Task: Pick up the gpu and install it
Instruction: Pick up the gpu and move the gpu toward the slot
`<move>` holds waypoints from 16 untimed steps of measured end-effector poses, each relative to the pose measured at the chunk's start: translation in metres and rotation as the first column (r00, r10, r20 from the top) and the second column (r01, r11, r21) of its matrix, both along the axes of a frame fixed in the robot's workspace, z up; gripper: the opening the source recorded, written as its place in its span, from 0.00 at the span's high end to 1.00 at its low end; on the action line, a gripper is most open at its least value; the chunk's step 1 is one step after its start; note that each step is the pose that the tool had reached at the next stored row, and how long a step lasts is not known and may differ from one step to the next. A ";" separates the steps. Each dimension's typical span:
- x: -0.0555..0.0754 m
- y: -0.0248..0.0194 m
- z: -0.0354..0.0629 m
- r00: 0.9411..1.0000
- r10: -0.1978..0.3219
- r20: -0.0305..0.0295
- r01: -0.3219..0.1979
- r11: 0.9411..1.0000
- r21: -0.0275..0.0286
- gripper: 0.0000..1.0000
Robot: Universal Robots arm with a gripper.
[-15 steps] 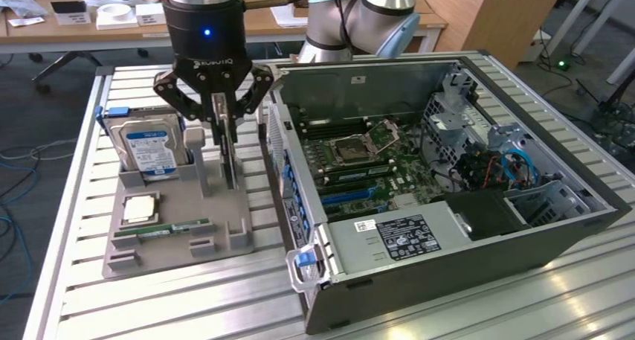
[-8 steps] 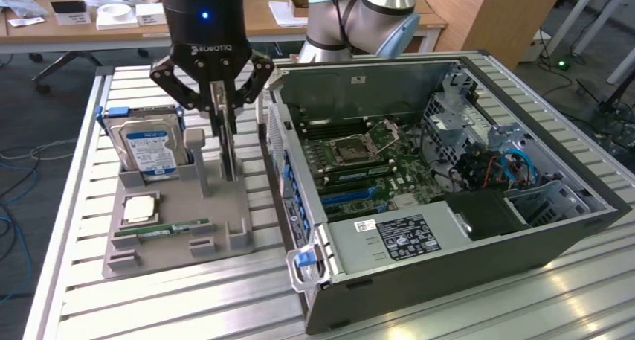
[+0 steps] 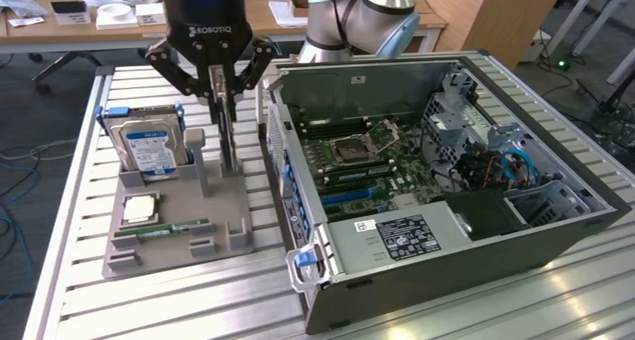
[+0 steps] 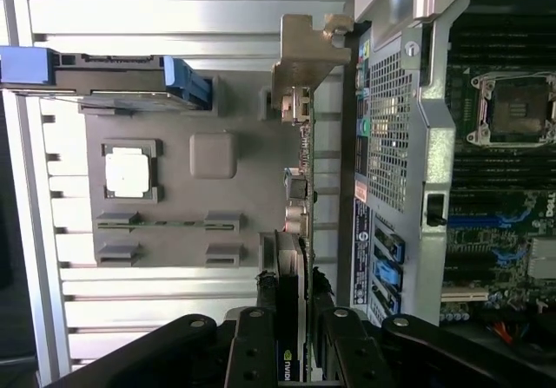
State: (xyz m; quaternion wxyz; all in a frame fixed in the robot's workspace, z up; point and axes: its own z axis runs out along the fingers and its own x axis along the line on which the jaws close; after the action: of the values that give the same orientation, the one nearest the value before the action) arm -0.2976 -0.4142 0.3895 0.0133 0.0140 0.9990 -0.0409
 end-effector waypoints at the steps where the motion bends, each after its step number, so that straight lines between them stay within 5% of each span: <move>1: 0.000 0.0000 0.0023 1.000 0.000 0.000 0.000 1.000 0.002 0.74; 7: 0.000 0.0000 0.0082 1.000 0.000 0.001 0.000 0.999 0.036 0.74; 16: 0.008 0.0000 0.0082 1.000 0.000 0.001 0.000 0.999 0.036 0.74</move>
State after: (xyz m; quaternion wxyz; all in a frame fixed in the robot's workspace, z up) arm -0.2899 -0.4142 0.3977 0.0135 0.0143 0.9995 -0.0229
